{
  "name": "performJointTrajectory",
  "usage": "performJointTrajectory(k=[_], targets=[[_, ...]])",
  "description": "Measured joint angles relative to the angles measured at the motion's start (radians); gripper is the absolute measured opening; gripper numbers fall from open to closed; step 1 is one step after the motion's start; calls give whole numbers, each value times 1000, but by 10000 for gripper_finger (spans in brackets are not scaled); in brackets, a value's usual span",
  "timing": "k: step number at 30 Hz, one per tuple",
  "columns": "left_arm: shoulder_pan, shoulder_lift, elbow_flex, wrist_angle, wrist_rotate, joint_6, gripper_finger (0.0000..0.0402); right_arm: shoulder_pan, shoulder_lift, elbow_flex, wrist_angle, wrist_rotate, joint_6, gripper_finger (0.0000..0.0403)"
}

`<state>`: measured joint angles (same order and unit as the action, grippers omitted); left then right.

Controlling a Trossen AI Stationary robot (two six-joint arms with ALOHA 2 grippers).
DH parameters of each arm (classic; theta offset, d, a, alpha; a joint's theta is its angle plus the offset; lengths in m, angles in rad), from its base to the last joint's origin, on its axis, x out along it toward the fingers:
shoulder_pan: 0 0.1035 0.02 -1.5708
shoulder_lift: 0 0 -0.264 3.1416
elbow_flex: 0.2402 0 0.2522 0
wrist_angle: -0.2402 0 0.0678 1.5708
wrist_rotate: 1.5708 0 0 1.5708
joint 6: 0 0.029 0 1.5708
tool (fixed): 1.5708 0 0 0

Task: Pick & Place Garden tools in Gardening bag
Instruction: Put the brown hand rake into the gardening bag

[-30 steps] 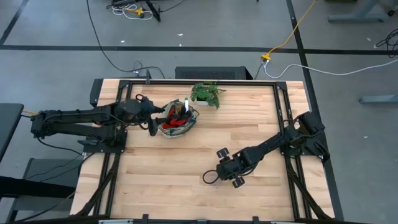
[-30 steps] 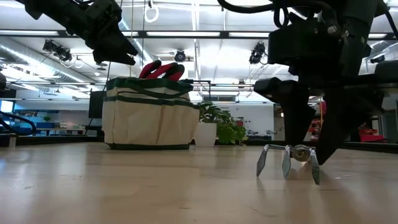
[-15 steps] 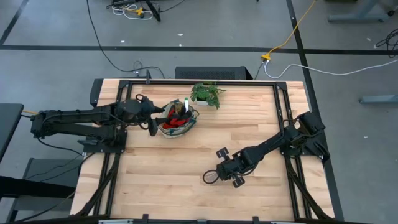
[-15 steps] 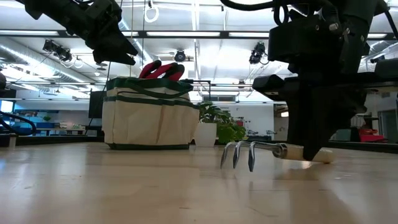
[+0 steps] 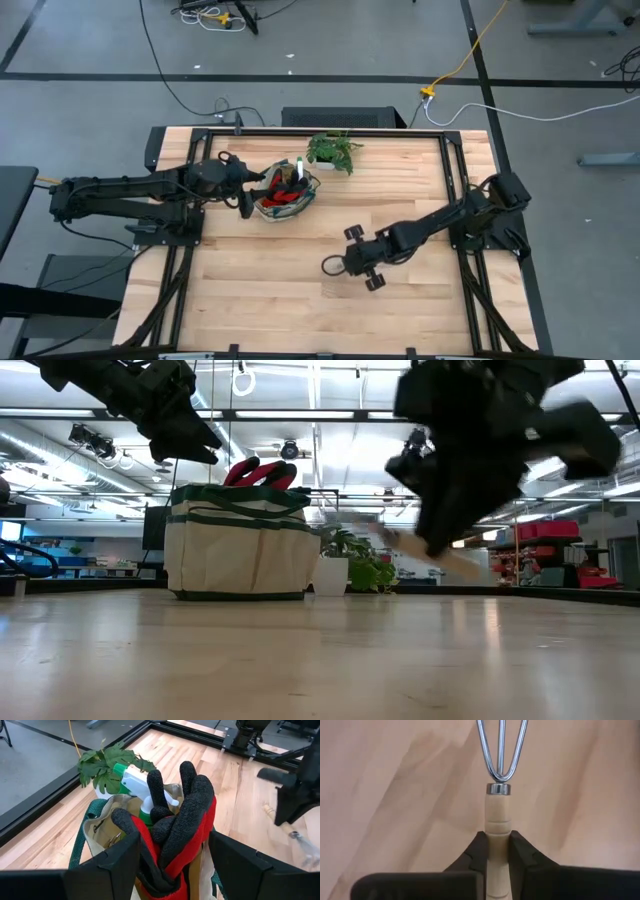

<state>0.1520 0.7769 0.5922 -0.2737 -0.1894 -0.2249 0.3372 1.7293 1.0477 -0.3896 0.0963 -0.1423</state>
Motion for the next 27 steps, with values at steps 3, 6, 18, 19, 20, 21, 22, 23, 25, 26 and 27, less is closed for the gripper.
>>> performJointTrajectory(k=[3, 6, 18, 19, 20, 21, 22, 23, 25, 26, 27], targets=[[0, 0, 0, 1, 0, 0, 240, -23, -45, 0, 58, 0, -19, 29], [0, 0, 0, 1, 0, 0, 240, -47, -77, 0, 122, 0, -36, 29], [0, 0, 0, 33, 0, 0, 240, -183, -129, 0, 517, 1, -65, 29], [0, 0, 0, 33, 0, 0, 240, -196, -128, 1, 545, 1, -65, 29], [0, 0, 0, 33, 0, 0, 240, -208, -128, 1, 572, 1, -61, 29], [0, 0, 0, 33, 0, 0, 240, -220, -128, 1, 596, 1, -57, 29], [0, 0, 0, 33, 0, 1, 240, -231, -127, 1, 627, 1, -53, 29], [0, 0, 0, 33, 0, 1, 240, -241, -127, 1, 661, -2, -53, 29], [0, 0, 0, 33, 0, 1, 240, -256, -127, 1, 722, -3, -50, 29], [0, 0, 0, 33, 0, 1, 240, -263, -127, 1, 747, -3, -44, 29], [0, 0, 0, 33, 0, 1, 240, -270, -127, 1, 770, -2, -37, 29]])
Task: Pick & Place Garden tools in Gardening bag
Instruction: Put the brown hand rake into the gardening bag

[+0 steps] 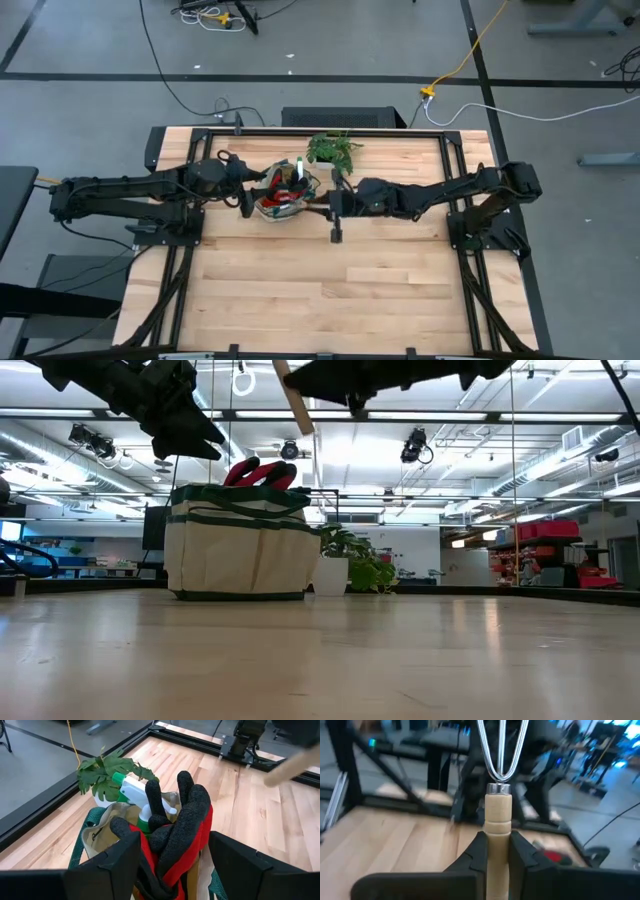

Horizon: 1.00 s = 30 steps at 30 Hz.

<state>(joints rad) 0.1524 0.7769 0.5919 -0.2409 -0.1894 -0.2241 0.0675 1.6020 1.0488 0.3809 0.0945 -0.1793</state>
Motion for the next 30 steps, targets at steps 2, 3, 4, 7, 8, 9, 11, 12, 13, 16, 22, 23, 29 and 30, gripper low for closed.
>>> performJointTrajectory(k=[2, 3, 4, 7, 8, 9, 11, 12, 13, 16, 22, 23, 29, 30], targets=[[0, 0, 0, 0, 0, 0, 240, -13, 0, 0, 55, 1, 10, 29], [0, 0, 0, 0, 0, 0, 240, -18, 0, 0, 84, 2, 13, 29], [0, 0, 0, 0, 0, 0, 240, -23, 0, 0, 109, 2, 14, 29], [0, 0, 0, 0, 0, 1, 240, -38, 0, 0, 169, -6, 14, 29], [0, 0, 0, 0, 0, 1, 240, -43, 0, 0, 185, -5, 14, 29], [0, 0, 0, 0, 0, 1, 240, -49, 0, 0, 200, -5, 14, 29], [0, 0, 0, -1, 0, 1, 240, -62, 0, 0, 223, -5, 14, 29], [0, 0, 0, -1, 0, 1, 240, -69, 0, 0, 233, -5, 18, 29], [0, 0, 0, -1, 0, 1, 240, -76, 0, 0, 242, -7, 22, 29], [0, 0, 0, -1, 0, 1, 240, -93, 0, 0, 265, -9, 41, 29], [0, 0, 0, -1, 0, 2, 241, -117, 9, 0, 329, -33, 50, 29], [0, 0, 0, -1, 0, 2, 240, -122, 17, 1, 352, -45, 61, 29], [0, 0, 0, 4, 0, 1, 240, -154, 69, 1, 421, -79, 83, 29], [0, 0, 0, 8, 0, 0, 240, -160, 78, 1, 439, -87, 94, 29]])
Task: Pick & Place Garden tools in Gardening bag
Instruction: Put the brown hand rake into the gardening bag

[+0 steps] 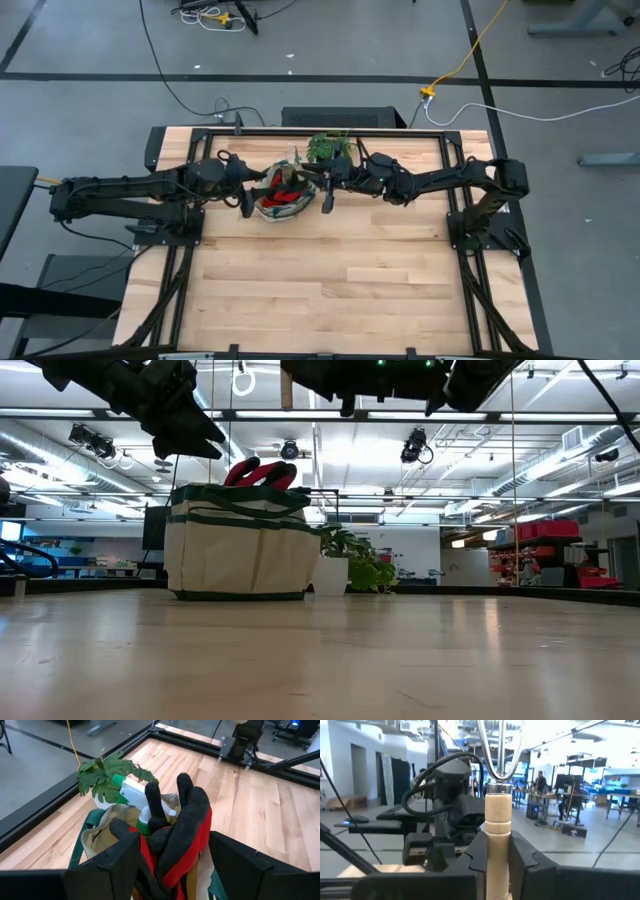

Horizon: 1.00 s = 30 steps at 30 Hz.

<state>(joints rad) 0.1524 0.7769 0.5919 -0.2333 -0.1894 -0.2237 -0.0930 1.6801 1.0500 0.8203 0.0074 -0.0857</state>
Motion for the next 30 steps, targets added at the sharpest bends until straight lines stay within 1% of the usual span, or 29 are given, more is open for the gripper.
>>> performJointTrajectory(k=[4, 10, 13, 19, 27, 30], targets=[[0, 0, -1, 77, 1, 4, 240, -19, 16, 0, 49, -26, 31, 29], [0, 3, -1, 341, 40, 90, 240, -29, 18, 0, 63, -53, 45, 29], [0, 23, -1, 445, 61, 129, 240, -29, 18, 0, 62, -53, 45, 29], [0, 101, -1, 608, 108, 144, 240, -29, 18, 0, 61, -52, 44, 29], [2, 207, -1, 850, 109, 238, 240, -29, 18, 0, 28, -50, 44, 29], [2, 227, -1, 902, 109, 245, 240, -29, 18, 0, 21, -50, 44, 29]])
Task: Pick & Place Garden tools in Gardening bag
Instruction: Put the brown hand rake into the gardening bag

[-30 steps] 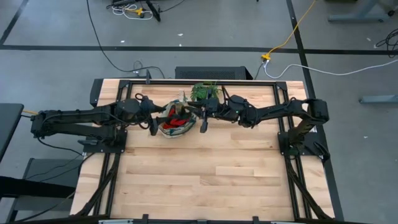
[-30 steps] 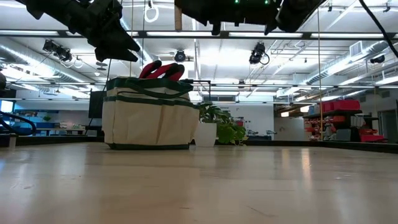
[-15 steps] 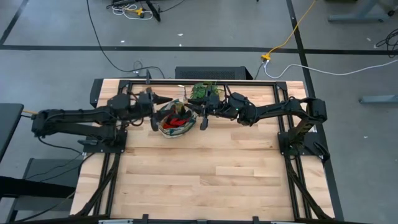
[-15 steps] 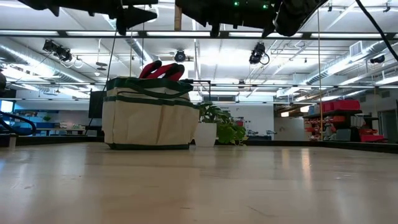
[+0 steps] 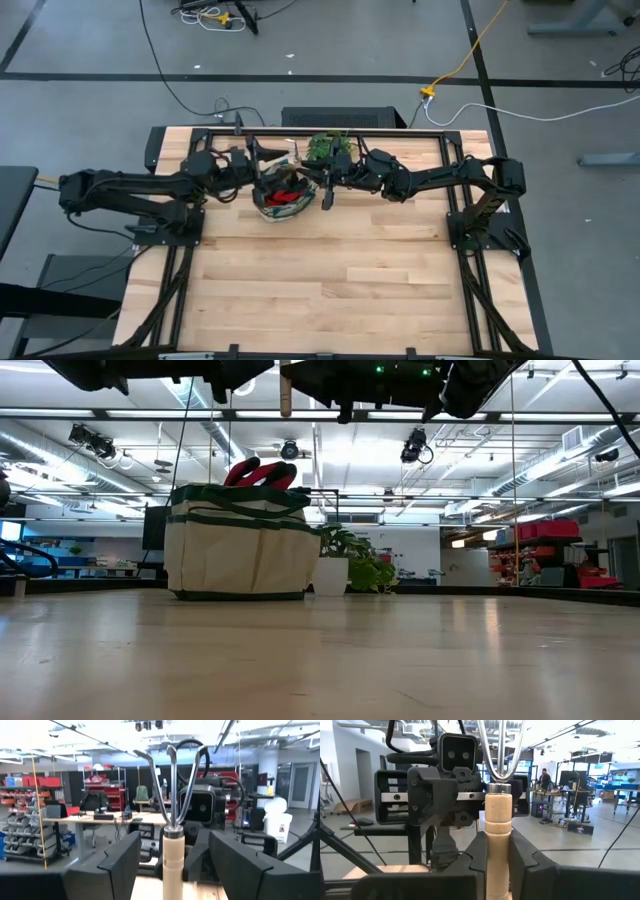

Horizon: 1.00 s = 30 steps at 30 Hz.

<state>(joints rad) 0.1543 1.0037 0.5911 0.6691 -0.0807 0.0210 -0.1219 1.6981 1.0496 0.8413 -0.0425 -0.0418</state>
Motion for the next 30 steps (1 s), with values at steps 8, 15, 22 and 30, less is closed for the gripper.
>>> performJointTrajectory(k=[8, 15, 22, 30], targets=[[0, 62, 0, 114, -1, 2, 240, 0, 0, 0, -1, 3, -3, 29], [0, 134, 0, 234, -12, 3, 240, 0, 0, 0, -23, 15, -4, 29], [6, 181, 0, 246, -53, 20, 240, 0, 0, 0, -21, 11, -19, 29], [13, 190, 0, 251, -46, 25, 192, -1, 0, -1, -29, 8, -19, 29]])
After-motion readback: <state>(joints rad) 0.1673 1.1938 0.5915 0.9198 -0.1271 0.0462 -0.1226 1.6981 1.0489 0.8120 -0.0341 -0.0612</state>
